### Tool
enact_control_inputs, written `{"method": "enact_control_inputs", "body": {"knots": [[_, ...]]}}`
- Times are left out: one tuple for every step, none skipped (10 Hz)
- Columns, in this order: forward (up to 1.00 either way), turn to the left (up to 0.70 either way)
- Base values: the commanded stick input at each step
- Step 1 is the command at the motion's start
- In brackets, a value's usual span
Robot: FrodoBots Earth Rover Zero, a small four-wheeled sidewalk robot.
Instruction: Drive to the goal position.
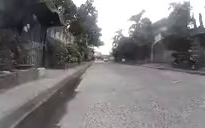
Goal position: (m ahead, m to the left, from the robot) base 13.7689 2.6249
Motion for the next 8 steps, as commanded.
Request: {"method": "enact_control_inputs", "body": {"knots": [[0.5,0.0],[0.5,0.0],[0.5,0.0],[0.5,0.0],[0.5,0.0],[0.5,0.0],[0.5,0.0],[0.5,0.0]]}}
